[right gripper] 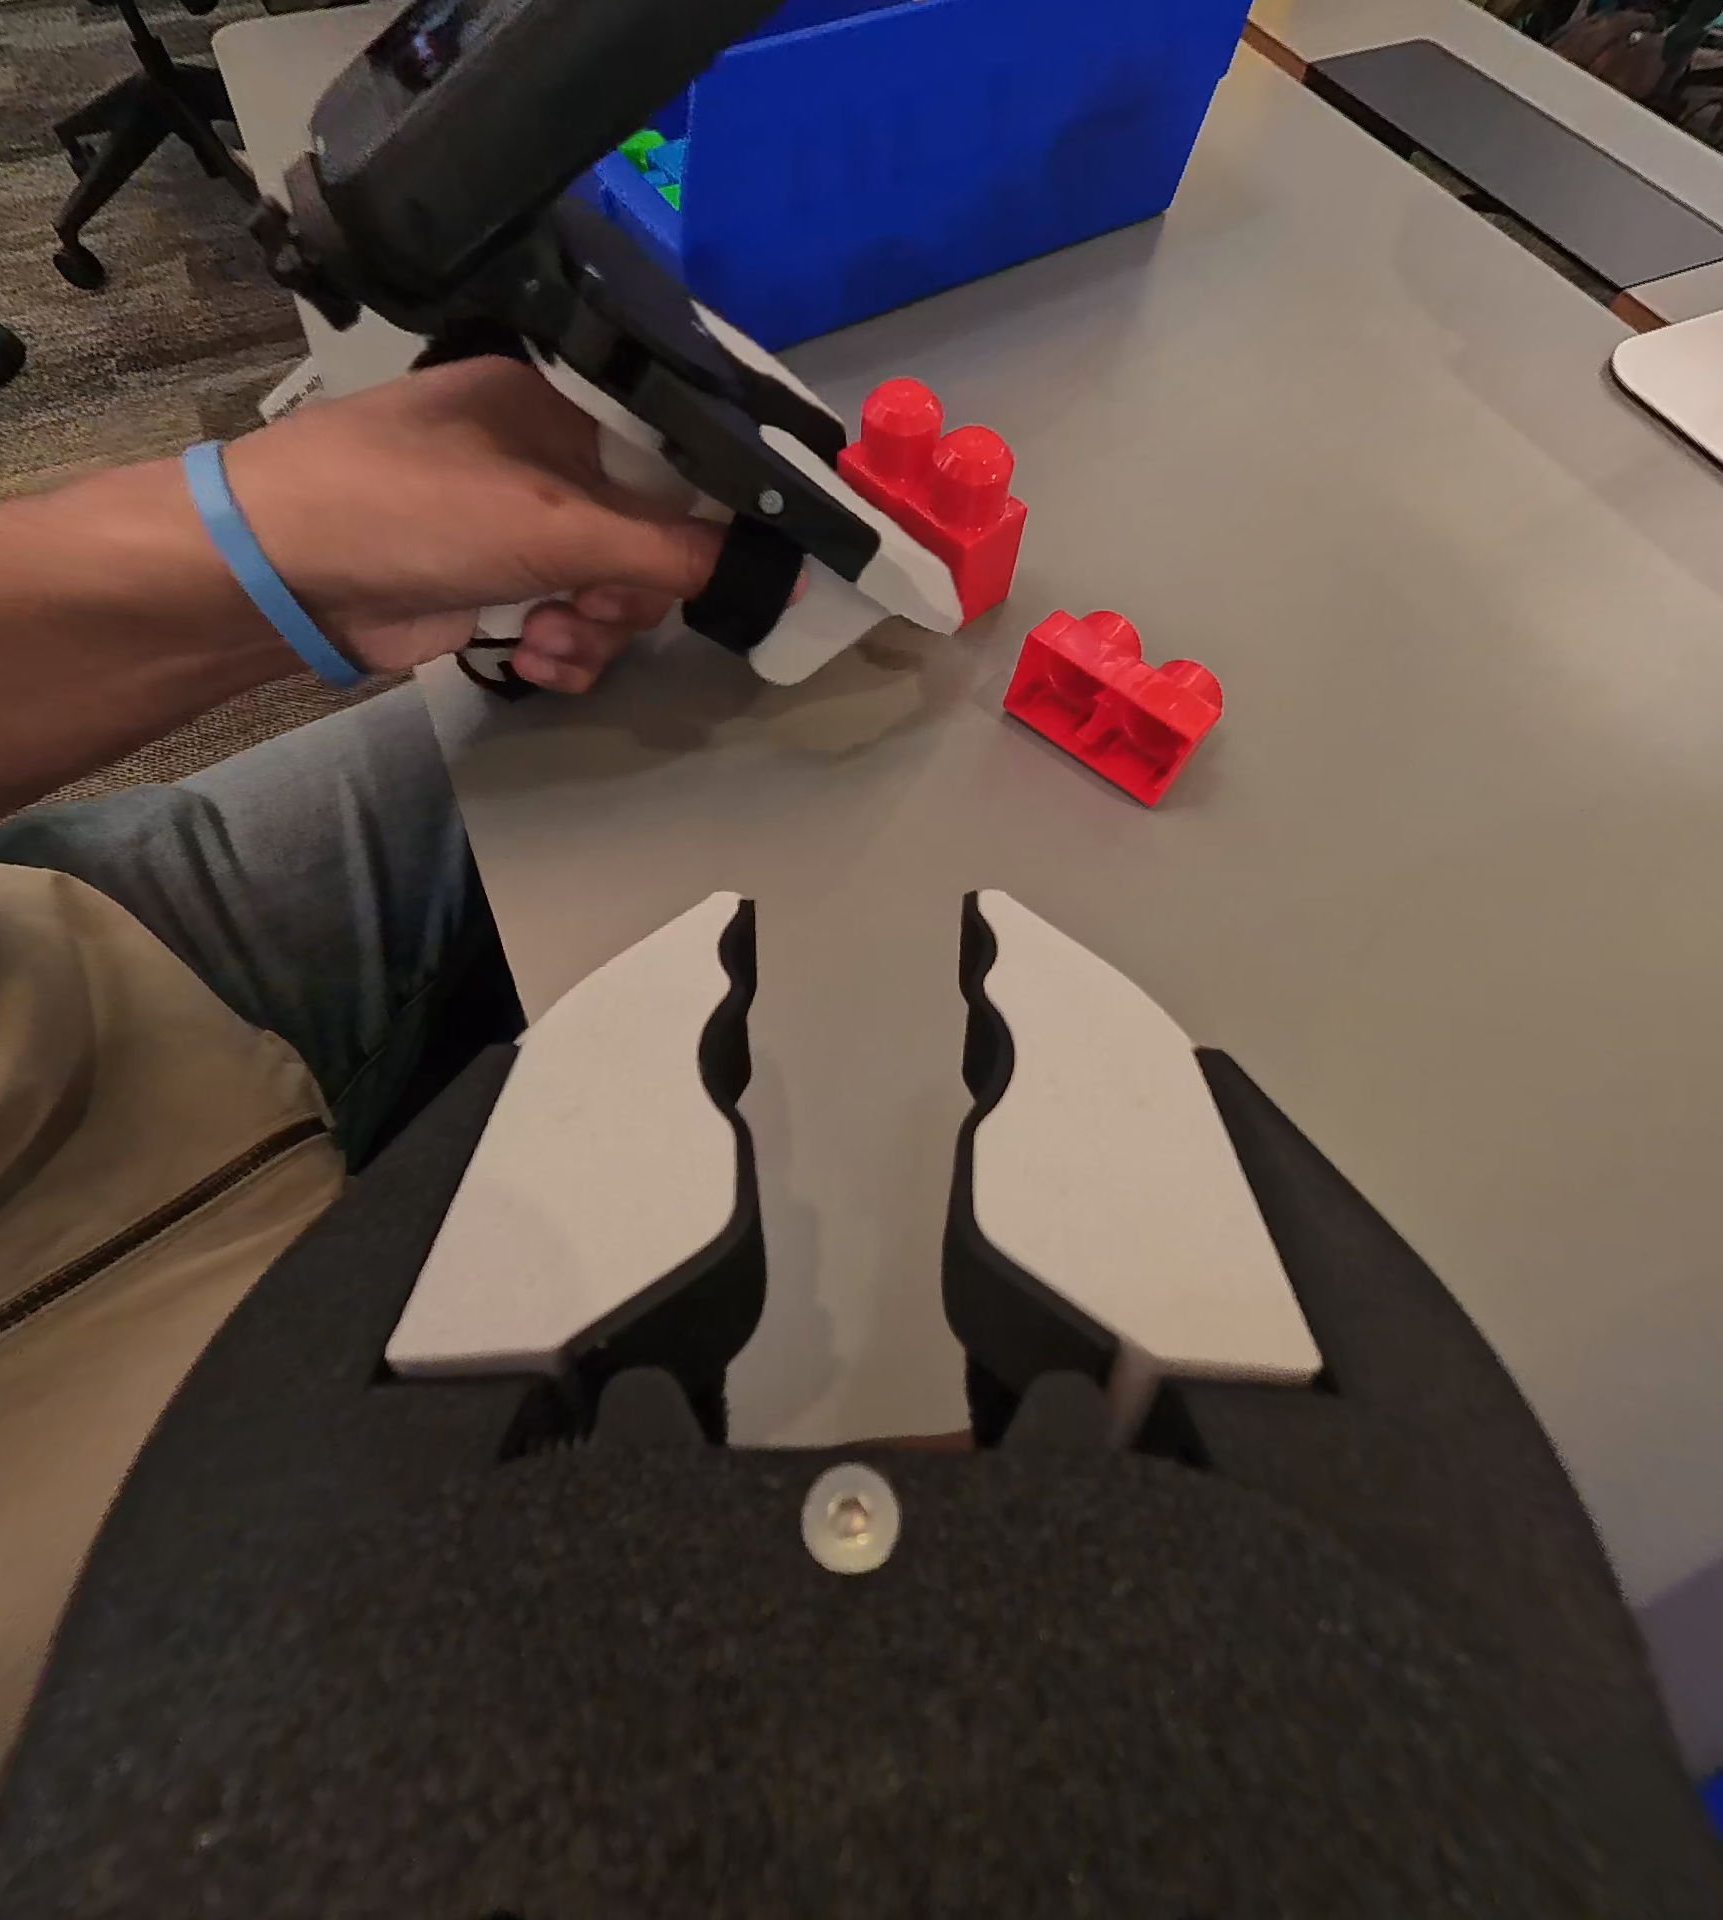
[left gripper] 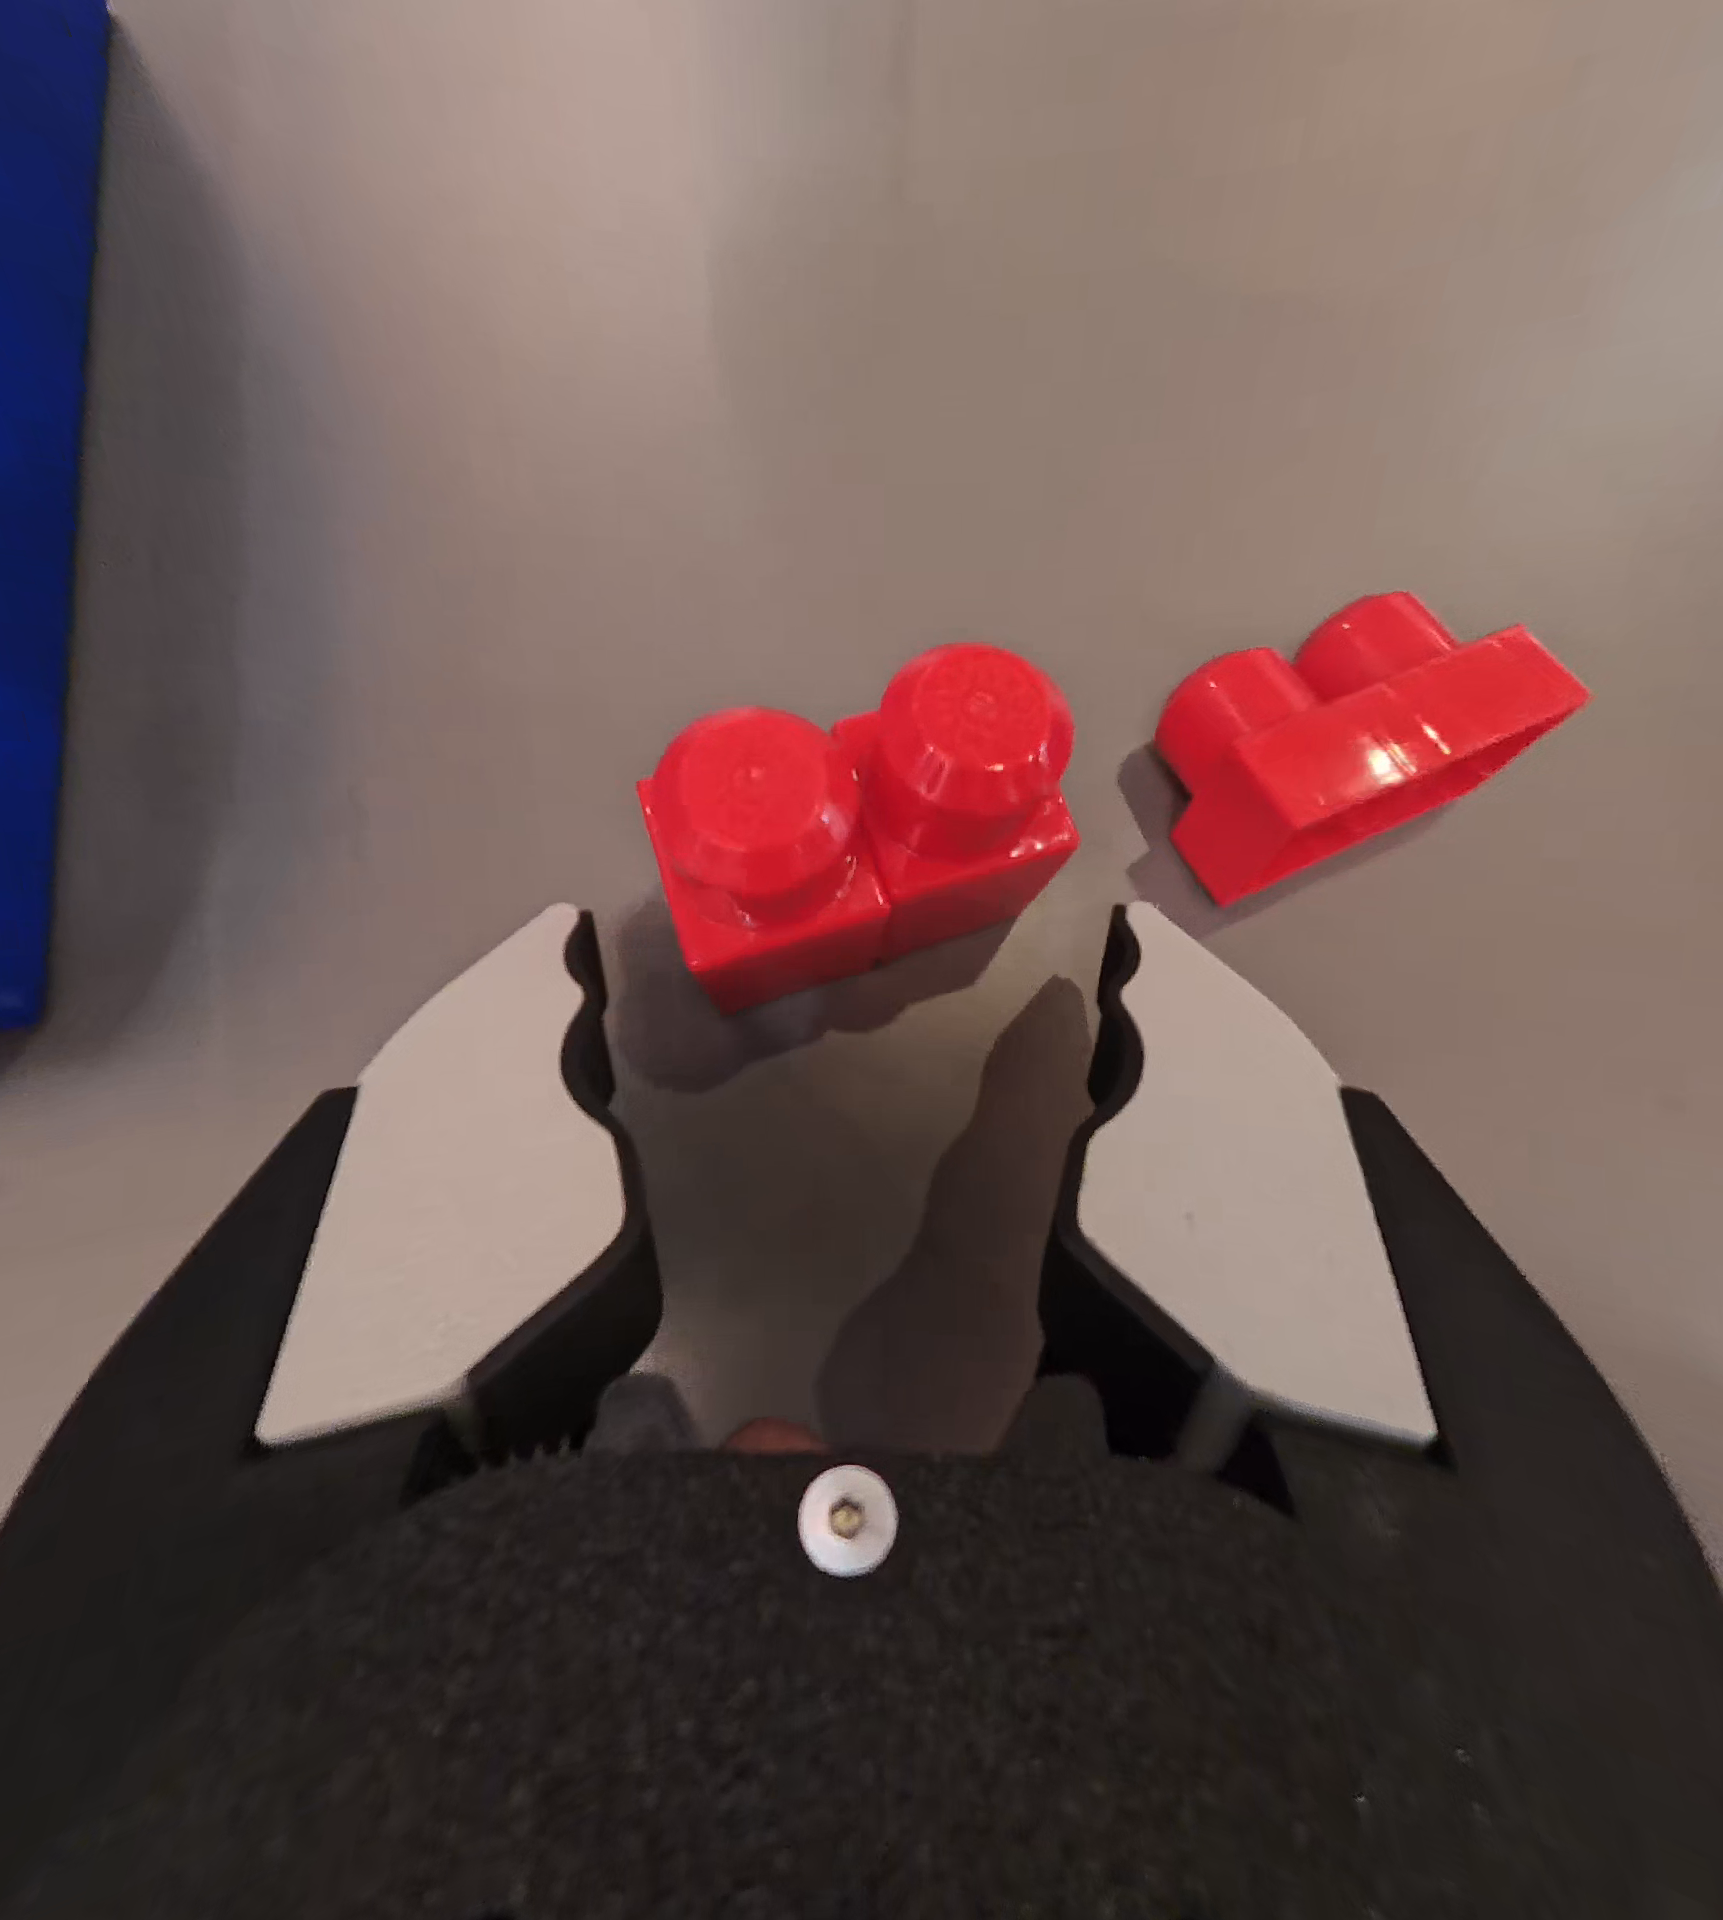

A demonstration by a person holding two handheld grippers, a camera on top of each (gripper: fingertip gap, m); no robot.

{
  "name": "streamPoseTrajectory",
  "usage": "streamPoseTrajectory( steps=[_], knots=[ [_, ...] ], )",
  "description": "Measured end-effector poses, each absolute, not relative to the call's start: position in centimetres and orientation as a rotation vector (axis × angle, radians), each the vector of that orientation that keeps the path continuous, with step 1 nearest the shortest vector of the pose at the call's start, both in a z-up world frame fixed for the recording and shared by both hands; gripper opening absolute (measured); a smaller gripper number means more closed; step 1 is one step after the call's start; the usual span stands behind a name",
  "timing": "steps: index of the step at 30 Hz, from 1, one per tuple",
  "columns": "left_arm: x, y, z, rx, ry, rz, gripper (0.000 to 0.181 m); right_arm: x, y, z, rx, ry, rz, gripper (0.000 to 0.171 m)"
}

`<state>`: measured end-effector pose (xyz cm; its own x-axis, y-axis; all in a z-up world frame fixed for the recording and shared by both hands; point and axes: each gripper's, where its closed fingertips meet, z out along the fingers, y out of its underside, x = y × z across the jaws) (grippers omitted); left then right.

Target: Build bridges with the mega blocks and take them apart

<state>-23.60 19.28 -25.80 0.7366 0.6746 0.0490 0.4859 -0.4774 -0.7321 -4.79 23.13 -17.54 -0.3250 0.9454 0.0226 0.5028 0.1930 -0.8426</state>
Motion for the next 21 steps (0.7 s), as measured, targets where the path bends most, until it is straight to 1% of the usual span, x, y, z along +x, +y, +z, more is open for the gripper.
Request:
streamPoseTrajectory(
  steps=[4,8,14,21],
  knots=[
    [-22.8,20.7,-26.2,-2.196,-0.926,0.254,0.095,-4.9,22.9,-17.5,-1.342,-1.92,1.055,0.038],
    [-23.9,20.9,-25.7,-2.168,-0.975,0.361,0.09,-4.8,22.8,-17.3,-1.333,-1.92,1.07,0.038],
    [-24.9,20.3,-26.5,-2.194,-1.045,0.421,0.092,-4.6,23.1,-16.3,-1.324,-1.9,1.129,0.038],
    [-25.0,20.4,-25.7,-2.128,-1.121,0.479,0.093,-7.2,27.5,-16.3,-1.382,-1.843,1.02,0.037]
  ],
)
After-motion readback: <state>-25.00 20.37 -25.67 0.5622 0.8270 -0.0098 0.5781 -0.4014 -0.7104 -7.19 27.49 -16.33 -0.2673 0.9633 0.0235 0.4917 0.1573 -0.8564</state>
